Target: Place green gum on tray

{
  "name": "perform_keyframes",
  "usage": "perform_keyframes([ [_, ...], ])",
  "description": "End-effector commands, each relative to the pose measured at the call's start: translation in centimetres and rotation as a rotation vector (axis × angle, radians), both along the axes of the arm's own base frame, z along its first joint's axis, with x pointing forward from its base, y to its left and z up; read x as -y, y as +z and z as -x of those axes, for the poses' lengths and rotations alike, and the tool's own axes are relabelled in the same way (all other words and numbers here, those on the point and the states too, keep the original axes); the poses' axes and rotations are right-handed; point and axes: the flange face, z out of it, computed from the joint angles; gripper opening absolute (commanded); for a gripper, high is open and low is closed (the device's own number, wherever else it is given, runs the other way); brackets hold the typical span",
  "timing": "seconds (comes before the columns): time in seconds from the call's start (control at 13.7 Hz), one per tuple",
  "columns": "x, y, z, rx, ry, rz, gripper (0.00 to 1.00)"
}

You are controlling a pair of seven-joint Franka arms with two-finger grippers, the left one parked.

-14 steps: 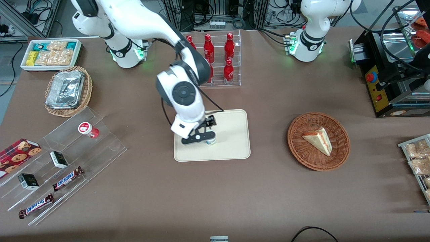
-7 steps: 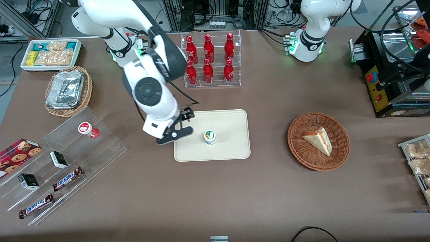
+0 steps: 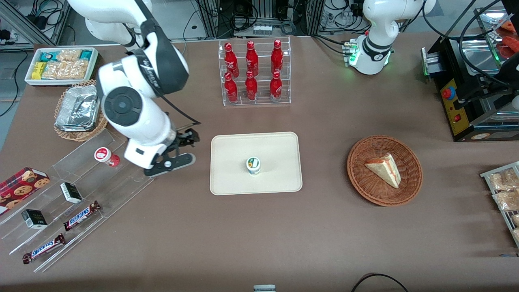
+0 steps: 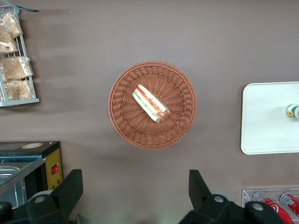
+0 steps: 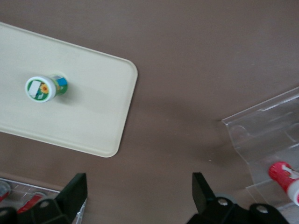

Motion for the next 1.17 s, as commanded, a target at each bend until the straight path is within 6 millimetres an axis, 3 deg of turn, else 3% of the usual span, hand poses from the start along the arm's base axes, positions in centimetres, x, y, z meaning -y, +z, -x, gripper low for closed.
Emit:
perform_keyframes([
  [0.0, 4.6, 1.2, 0.0, 0.001, -0.047, -0.003, 1.0],
  [0.07, 7.0, 1.1, -0.5, -0.006, -0.08, -0.01, 1.0],
  [0.22, 9.4, 1.4, -0.8, -0.001, -0.114, -0.042, 1.0],
  [0.36, 11.2, 2.3, 0.6, 0.002, -0.134, -0.048, 1.0],
  [0.58, 16.4, 3.9, 1.5, 0.018, -0.208, -0.06, 1.0],
  [0.8, 20.8, 4.1, 2.7, 0.014, -0.27, -0.066, 1.0],
  [1.09, 23.4, 6.3, 5.1, 0.0, -0.261, -0.023, 1.0],
])
